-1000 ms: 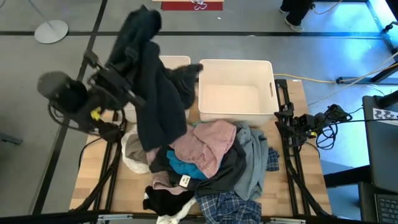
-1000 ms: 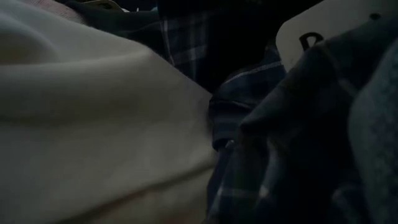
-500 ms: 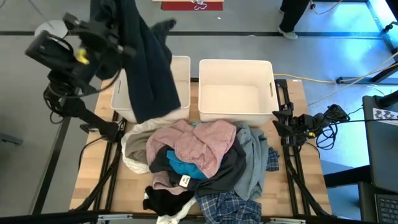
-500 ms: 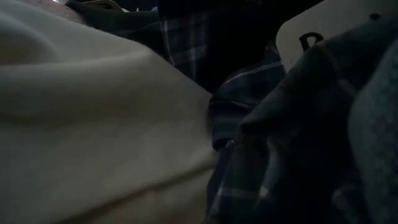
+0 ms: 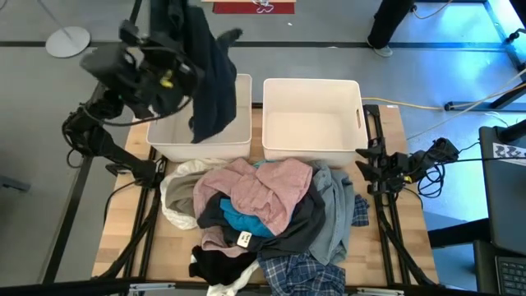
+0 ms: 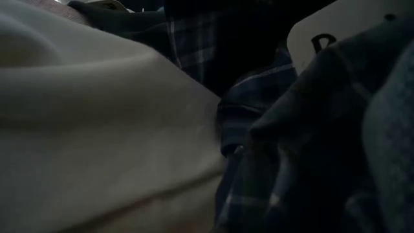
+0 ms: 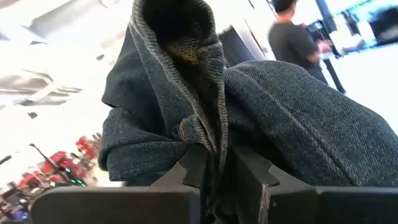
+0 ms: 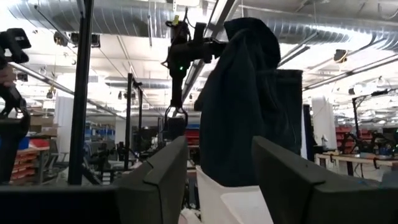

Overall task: Sort clothes
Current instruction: Put the dark blue pants into the left white bin

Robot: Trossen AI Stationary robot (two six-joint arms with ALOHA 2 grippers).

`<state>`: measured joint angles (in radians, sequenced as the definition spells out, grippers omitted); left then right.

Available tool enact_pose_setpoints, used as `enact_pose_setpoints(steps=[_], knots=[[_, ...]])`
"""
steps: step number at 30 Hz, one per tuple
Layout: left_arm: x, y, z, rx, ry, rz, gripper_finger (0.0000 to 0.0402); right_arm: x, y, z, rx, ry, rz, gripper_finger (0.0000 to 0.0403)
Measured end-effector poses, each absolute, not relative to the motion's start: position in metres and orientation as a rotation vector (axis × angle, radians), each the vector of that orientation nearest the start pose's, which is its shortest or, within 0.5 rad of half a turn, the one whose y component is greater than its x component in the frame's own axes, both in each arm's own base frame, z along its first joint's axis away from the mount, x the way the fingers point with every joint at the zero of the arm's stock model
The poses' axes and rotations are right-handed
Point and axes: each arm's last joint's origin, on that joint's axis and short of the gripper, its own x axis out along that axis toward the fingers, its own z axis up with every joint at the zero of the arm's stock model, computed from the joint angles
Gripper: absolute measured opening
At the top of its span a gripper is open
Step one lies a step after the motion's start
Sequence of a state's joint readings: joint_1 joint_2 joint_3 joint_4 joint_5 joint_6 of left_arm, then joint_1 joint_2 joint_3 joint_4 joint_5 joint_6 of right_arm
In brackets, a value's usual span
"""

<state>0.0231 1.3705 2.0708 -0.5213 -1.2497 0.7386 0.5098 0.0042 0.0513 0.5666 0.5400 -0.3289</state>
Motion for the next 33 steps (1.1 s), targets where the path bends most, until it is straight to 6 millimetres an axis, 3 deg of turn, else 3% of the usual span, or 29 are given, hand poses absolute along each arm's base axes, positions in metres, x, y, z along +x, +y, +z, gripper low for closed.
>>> enact_pose_setpoints(steps=[6, 11, 16, 22, 33], knots=[[0.192, 0.03, 0.534, 0.399, 0.479, 1.063, 0.003, 0.072, 0.023, 0.229, -0.007, -0.511, -0.113, 0.0182], [0.194, 0.029, 0.497, 0.281, 0.661, 1.015, 0.0034, 0.072, 0.023, 0.229, -0.005, -0.515, -0.115, 0.0182], [0.21, 0.027, 0.461, 0.184, 0.769, 0.948, 0.0032, 0.072, 0.023, 0.229, -0.004, -0.514, -0.122, 0.0182], [0.224, 0.031, 0.404, 0.119, 0.957, 0.904, 0.0035, 0.074, 0.024, 0.225, -0.023, -0.469, -0.114, 0.0182], [0.247, 0.048, 0.31, 0.017, 1.023, 0.763, 0.0036, 0.074, 0.024, 0.224, -0.032, -0.459, -0.122, 0.0182]])
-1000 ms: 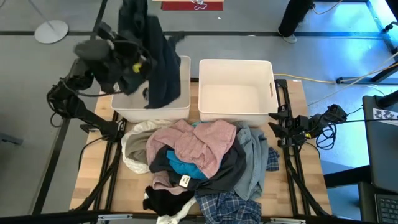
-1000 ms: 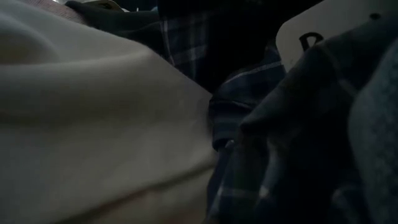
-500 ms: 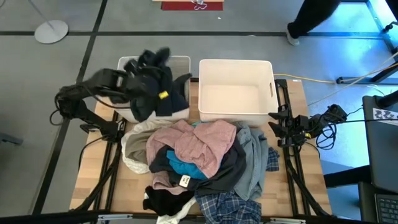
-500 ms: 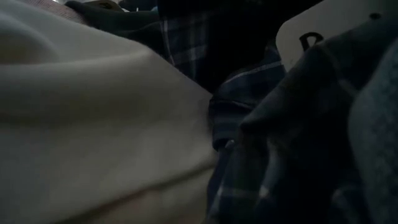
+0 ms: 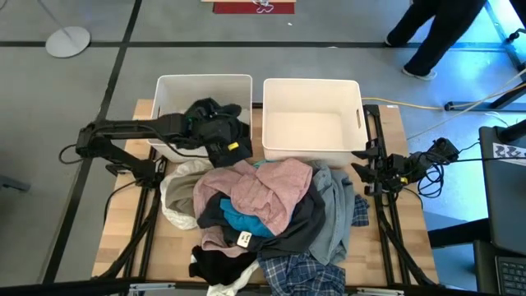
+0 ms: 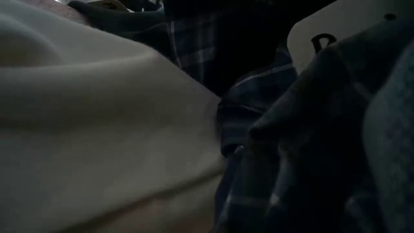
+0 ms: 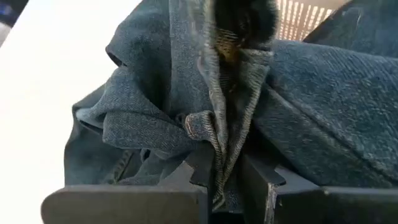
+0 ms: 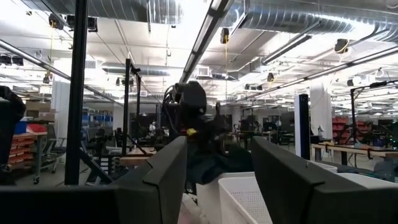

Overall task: Sort clothes
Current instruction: Put the dark blue pants into the left white bin

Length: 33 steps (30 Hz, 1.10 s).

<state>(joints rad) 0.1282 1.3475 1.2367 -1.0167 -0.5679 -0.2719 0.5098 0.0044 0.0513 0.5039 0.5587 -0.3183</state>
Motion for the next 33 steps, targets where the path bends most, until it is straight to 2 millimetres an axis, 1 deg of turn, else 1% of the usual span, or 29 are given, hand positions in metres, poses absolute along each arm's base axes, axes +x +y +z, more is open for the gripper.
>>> enact_pose_setpoints(steps=[3, 7, 15, 17, 21, 24, 26, 28, 29, 31, 33], knots=[[0.246, 0.06, 0.298, -0.001, 1.02, 0.786, 0.0039, 0.074, 0.024, 0.224, -0.033, -0.456, -0.121, 0.0182], [0.246, 0.076, 0.295, -0.038, 0.987, 0.829, 0.0046, 0.074, 0.024, 0.224, -0.034, -0.456, -0.121, 0.0182], [0.248, 0.101, 0.3, -0.105, 0.856, 0.909, 0.0048, 0.075, 0.024, 0.223, -0.028, -0.45, -0.117, 0.0182], [0.248, 0.102, 0.301, -0.106, 0.847, 0.897, 0.0048, 0.075, 0.024, 0.223, -0.024, -0.446, -0.116, 0.0182], [0.241, 0.099, 0.312, -0.092, 0.802, 0.879, 0.0049, 0.075, 0.024, 0.223, -0.017, -0.444, -0.113, 0.0182], [0.229, 0.104, 0.321, -0.042, 0.775, 0.999, 0.0049, 0.075, 0.024, 0.223, -0.017, -0.442, -0.113, 0.0182], [0.223, 0.111, 0.324, -0.025, 0.759, 1.087, 0.0049, 0.075, 0.024, 0.223, -0.017, -0.443, -0.113, 0.0182], [0.218, 0.119, 0.319, -0.029, 0.76, 1.14, 0.0049, 0.075, 0.024, 0.223, -0.013, -0.443, -0.112, 0.0182], [0.216, 0.122, 0.314, -0.035, 0.776, 1.152, 0.0049, 0.075, 0.024, 0.223, -0.009, -0.443, -0.111, 0.0182], [0.214, 0.128, 0.297, -0.059, 0.837, 1.134, 0.0049, 0.075, 0.025, 0.223, 0.002, -0.442, -0.108, 0.0182], [0.212, 0.13, 0.275, -0.099, 0.913, 1.075, 0.0049, 0.075, 0.025, 0.222, 0.004, -0.441, -0.107, 0.0182]])
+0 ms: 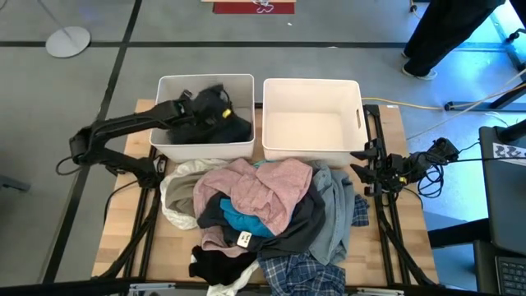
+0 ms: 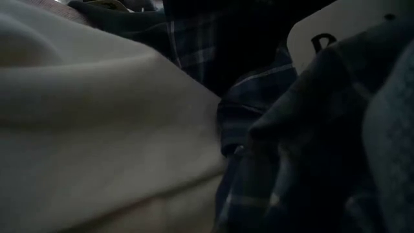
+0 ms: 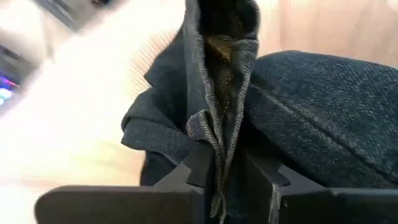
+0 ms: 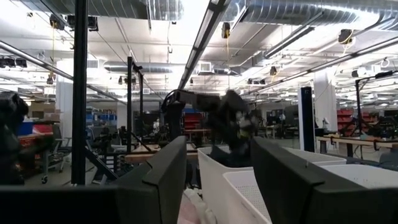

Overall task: Sort clothes
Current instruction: Put the dark blue pants into the left white bin

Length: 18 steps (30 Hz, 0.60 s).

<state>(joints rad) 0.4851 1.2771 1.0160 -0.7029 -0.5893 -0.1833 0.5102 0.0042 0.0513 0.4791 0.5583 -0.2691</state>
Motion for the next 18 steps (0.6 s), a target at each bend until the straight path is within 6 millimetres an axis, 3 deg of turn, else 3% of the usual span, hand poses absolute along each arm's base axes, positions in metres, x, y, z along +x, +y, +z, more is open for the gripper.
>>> enact_pose_setpoints(steps=[3, 7, 12, 18], knots=[[0.211, 0.129, 0.254, -0.129, 0.975, 0.974, 0.0049, 0.075, 0.025, 0.222, 0.003, -0.44, -0.108, 0.0182], [0.209, 0.126, 0.242, -0.161, 0.997, 0.926, 0.0049, 0.075, 0.025, 0.222, 0.003, -0.44, -0.108, 0.0182], [0.207, 0.128, 0.242, -0.2, 0.992, 0.935, 0.0067, 0.075, 0.024, 0.222, 0.004, -0.44, -0.11, 0.0182], [0.205, 0.133, 0.252, -0.248, 0.999, 0.936, 0.0141, 0.075, 0.024, 0.222, 0.003, -0.44, -0.11, 0.0182]])
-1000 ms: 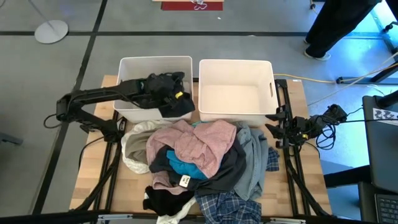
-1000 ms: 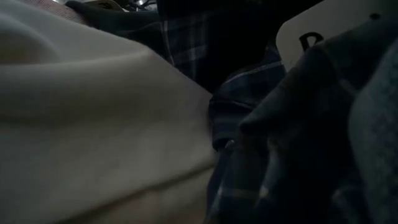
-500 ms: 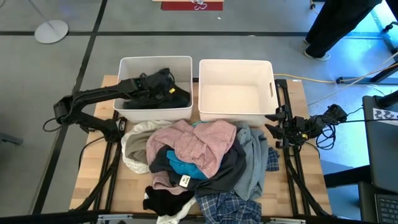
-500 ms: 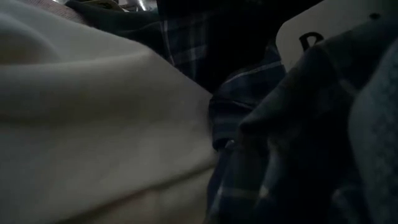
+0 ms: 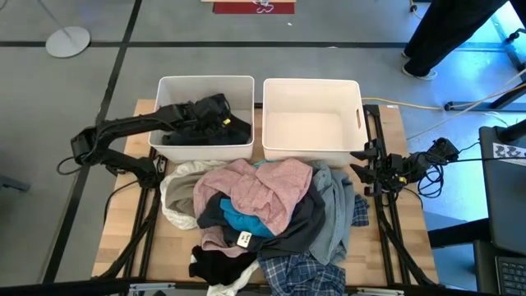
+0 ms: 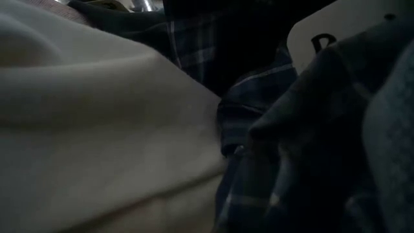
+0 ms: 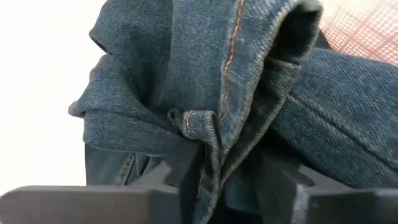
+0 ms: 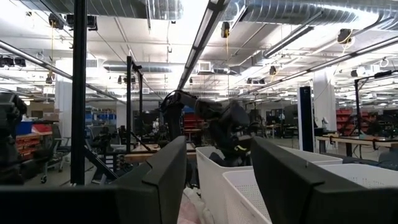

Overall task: Sort clothes
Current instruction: Put the dark blue pants into the left white bin, then put the pink shirt into the left white bin

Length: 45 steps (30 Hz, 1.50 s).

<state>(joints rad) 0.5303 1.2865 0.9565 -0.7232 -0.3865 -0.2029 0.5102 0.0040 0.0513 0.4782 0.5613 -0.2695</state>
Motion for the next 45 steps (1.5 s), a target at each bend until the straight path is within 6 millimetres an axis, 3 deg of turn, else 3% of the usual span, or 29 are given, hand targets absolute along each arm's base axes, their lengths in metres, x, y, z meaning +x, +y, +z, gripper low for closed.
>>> enact_pose_setpoints(steps=[4, 8, 14, 20, 27, 35, 45], knots=[[0.203, 0.132, 0.278, -0.249, 1.006, 0.929, 0.0185, 0.075, 0.025, 0.222, 0.003, -0.439, -0.11, 0.0182], [0.201, 0.127, 0.324, -0.243, 0.918, 0.926, 0.0208, 0.075, 0.025, 0.222, 0.003, -0.439, -0.11, 0.0182], [0.195, 0.111, 0.387, -0.216, 0.72, 0.888, 0.0208, 0.075, 0.024, 0.222, 0.006, -0.434, -0.124, 0.0182], [0.202, 0.08, 0.415, -0.167, 0.611, 0.752, 0.0202, 0.075, 0.024, 0.222, 0.005, -0.433, -0.124, 0.0182], [0.218, 0.029, 0.424, -0.17, 0.525, 0.53, 0.0202, 0.076, 0.024, 0.222, 0.004, -0.431, -0.124, 0.0182], [0.22, -0.03, 0.423, -0.172, 0.506, 0.368, 0.0202, 0.076, 0.024, 0.221, 0.002, -0.427, -0.124, 0.0182], [0.243, -0.1, 0.392, -0.083, 0.602, 0.233, 0.0202, 0.076, 0.026, 0.221, -0.015, -0.44, -0.054, 0.0182]])
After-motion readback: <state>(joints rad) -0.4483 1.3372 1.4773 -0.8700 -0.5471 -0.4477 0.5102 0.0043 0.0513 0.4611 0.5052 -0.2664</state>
